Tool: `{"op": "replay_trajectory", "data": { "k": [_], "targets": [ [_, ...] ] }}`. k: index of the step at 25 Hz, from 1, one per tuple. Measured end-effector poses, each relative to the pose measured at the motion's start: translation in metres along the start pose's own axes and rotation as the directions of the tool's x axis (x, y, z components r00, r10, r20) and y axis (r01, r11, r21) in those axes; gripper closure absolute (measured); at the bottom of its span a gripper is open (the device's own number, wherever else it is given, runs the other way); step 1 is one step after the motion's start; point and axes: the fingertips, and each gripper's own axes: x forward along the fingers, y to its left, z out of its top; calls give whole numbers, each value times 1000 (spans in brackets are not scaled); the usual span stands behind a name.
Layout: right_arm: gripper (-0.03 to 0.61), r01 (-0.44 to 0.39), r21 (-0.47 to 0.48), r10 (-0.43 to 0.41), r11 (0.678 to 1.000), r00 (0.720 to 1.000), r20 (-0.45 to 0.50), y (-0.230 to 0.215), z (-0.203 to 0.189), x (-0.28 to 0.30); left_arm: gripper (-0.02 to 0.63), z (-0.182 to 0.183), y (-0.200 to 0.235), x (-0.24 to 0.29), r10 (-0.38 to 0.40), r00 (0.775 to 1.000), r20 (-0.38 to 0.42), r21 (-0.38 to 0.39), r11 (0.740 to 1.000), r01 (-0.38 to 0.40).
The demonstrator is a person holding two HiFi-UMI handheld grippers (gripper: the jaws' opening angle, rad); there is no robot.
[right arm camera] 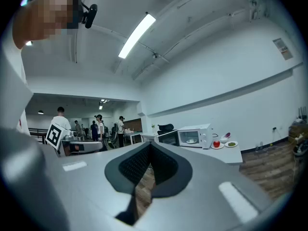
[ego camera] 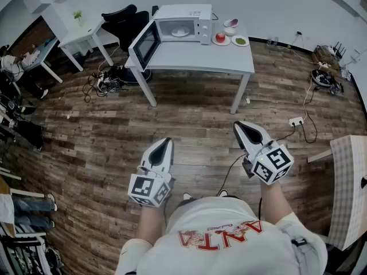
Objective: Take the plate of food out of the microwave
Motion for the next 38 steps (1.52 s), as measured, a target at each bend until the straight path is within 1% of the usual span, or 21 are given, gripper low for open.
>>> {"op": "replay_trajectory", "data": {
  "k": [7,14,19,23,27,30,34,38],
  "targets": [
    [580,8,16,-8,1000,1000,-10,5,-4,6,603,-1,7,-7,4,1000,-4,-9,1000,-4],
    [580,-2,34,2,999,1000,-1,13,-6,20,603,-2,20,-15,12,1000,-23,-5,1000,-12],
    [580,-28,93,26,995,999,29,27,-10,30,603,0,34,-22,12,1000,-23,2,1000,-12],
    [578,-34,117,29,993,999,41,40,-10,44,603,0,52,-31,1,1000,-22,-5,1000,-1],
    [578,-66,96,59,993,996,74,67,-10,57,603,-7,79,-45,-2,1000,-31,-19,1000,2],
    [578,-76,81,71,994,995,70,80,-15,64,603,-13,94,-53,-11,1000,-28,-21,1000,11],
    [578,-77,80,73,994,996,53,82,-13,79,603,-11,107,-50,-20,1000,-23,-38,999,19],
    [578,-79,82,77,993,997,25,77,-16,104,603,-10,120,-39,-25,999,-23,-22,999,24]
  ]
}}
